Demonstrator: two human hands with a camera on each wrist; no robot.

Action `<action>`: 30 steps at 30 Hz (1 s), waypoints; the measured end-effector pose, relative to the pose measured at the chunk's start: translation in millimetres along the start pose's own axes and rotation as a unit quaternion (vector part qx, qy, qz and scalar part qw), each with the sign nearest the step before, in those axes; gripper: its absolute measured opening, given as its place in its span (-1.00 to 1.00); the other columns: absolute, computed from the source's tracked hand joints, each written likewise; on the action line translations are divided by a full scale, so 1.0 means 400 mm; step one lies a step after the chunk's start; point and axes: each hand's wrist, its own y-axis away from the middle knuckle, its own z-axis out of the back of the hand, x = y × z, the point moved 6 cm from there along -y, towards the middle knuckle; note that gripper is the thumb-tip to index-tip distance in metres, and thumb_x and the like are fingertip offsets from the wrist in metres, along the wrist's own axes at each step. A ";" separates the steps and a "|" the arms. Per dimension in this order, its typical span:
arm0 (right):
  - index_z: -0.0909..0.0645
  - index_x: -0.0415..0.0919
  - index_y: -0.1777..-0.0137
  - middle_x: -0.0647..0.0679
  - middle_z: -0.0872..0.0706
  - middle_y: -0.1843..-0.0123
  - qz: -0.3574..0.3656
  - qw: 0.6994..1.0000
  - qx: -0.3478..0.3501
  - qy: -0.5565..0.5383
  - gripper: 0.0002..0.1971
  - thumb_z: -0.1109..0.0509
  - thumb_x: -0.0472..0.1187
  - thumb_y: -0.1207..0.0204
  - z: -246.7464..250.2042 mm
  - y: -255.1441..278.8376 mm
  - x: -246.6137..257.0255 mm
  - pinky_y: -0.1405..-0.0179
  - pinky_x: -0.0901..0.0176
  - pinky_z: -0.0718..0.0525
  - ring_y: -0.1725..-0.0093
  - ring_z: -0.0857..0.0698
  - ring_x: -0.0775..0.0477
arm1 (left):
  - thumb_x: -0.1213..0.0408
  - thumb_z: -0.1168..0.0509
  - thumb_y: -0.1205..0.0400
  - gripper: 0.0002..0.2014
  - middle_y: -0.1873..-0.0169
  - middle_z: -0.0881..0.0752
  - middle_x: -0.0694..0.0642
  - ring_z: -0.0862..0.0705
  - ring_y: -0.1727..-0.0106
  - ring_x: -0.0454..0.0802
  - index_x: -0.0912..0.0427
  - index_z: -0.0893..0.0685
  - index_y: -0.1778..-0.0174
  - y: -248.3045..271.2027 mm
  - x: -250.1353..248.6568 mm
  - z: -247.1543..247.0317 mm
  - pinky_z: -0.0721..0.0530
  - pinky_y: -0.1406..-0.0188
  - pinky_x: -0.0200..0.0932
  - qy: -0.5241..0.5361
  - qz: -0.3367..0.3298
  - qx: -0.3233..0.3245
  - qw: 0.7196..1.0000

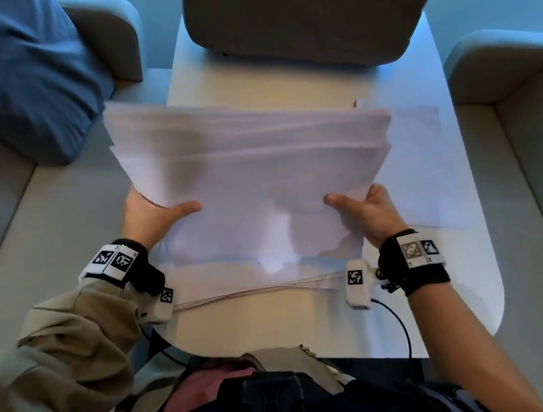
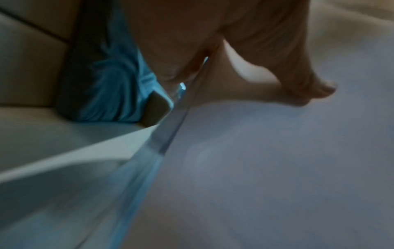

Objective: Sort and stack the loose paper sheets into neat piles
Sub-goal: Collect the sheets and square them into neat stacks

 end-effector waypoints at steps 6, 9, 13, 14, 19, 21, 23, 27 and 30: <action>-0.71 -0.22 0.15 0.08 -0.82 0.29 0.123 0.992 -0.034 -0.005 -0.80 -0.55 -0.49 -0.31 0.003 0.014 0.147 0.28 0.26 -0.70 0.31 -0.77 0.09 | 0.24 -0.71 -0.10 -0.66 0.43 -0.76 -0.28 -0.69 0.36 -0.40 0.00 -0.69 0.35 0.037 -0.190 -0.020 -0.66 0.30 -0.37 0.184 -0.101 -0.026 0.977; -0.67 -0.10 0.08 0.14 -0.82 0.19 0.178 0.981 -0.071 -0.034 -0.63 -0.55 -0.56 -0.28 0.010 0.008 0.190 0.11 0.24 -0.70 0.13 -0.77 0.12 | 0.33 -0.68 -0.18 -0.66 0.44 -0.72 -0.43 -0.68 0.34 -0.46 -0.26 -0.78 0.44 0.033 -0.229 -0.020 -0.64 0.26 -0.45 0.215 -0.119 -0.015 0.969; -0.70 -0.11 0.03 0.10 -0.83 0.12 0.142 0.984 -0.099 -0.037 -0.60 -0.64 -0.49 -0.18 0.048 -0.029 0.158 0.09 0.21 -0.71 0.06 -0.79 0.07 | 0.05 -0.68 -0.02 -0.60 0.31 -0.78 -0.33 -0.71 0.23 -0.38 -0.03 -0.75 0.27 0.004 -0.207 0.005 -0.67 0.16 -0.37 0.218 -0.133 0.013 0.967; -0.72 -0.15 0.06 0.07 -0.83 0.12 0.117 0.988 -0.100 -0.015 -0.61 -0.69 -0.40 -0.12 0.049 -0.040 0.136 0.10 0.19 -0.72 0.07 -0.79 0.05 | -0.02 -0.68 0.04 -0.53 0.33 -0.78 -0.33 -0.70 0.25 -0.38 -0.02 -0.73 0.27 -0.002 -0.198 0.006 -0.67 0.18 -0.35 0.209 -0.126 0.015 0.970; -0.75 -0.22 0.09 -0.14 -0.82 0.04 0.069 0.991 -0.117 0.007 -0.64 -0.72 -0.36 -0.10 0.033 -0.062 0.084 0.08 0.04 -0.75 0.03 -0.80 -0.10 | 0.35 -0.70 -0.08 -0.64 0.43 -0.74 -0.34 -0.66 0.35 -0.41 -0.09 -0.73 0.39 -0.014 -0.196 -0.031 -0.63 0.28 -0.40 0.163 -0.135 0.012 0.977; -0.75 -0.20 0.11 -0.13 -0.83 0.07 0.071 0.991 -0.114 -0.009 -0.68 -0.70 -0.39 -0.13 0.029 -0.064 0.086 0.10 0.04 -0.75 0.05 -0.80 -0.12 | 0.46 -0.67 -0.14 -0.61 0.46 -0.73 -0.34 -0.64 0.38 -0.41 -0.04 -0.68 0.35 -0.021 -0.189 -0.036 -0.62 0.31 -0.41 0.155 -0.134 0.003 0.979; -0.75 -0.19 0.10 -0.08 -0.83 0.09 0.077 0.991 -0.110 -0.009 -0.66 -0.71 -0.36 -0.13 0.028 -0.061 0.089 0.08 0.05 -0.73 0.05 -0.80 -0.07 | 0.45 -0.67 -0.16 -0.63 0.50 -0.72 -0.32 -0.63 0.42 -0.41 0.03 -0.65 0.34 -0.025 -0.175 -0.036 -0.63 0.34 -0.40 0.142 -0.116 -0.003 0.983; -0.62 -0.12 -0.24 0.07 -0.72 -0.12 0.172 0.962 -0.165 0.135 -0.34 -0.75 -0.14 -0.09 0.047 -0.035 0.150 -0.09 0.18 -0.67 -0.11 -0.69 0.13 | 0.38 -0.68 -0.16 -0.66 0.56 -0.68 -0.20 -0.59 0.51 -0.42 0.07 -0.61 0.44 -0.020 -0.161 -0.029 -0.62 0.41 -0.37 0.120 -0.073 -0.009 0.990; -0.45 -0.16 -0.45 -0.03 -0.55 -0.40 0.366 0.844 -0.187 0.345 -0.12 -0.66 0.16 -0.15 -0.001 0.021 0.255 -0.41 -0.15 -0.45 -0.40 -0.52 0.00 | 0.42 -0.66 -0.19 -0.68 0.62 -0.65 -0.32 -0.56 0.53 -0.44 -0.03 -0.66 0.54 0.009 -0.238 -0.033 -0.55 0.44 -0.45 0.113 -0.158 0.024 0.981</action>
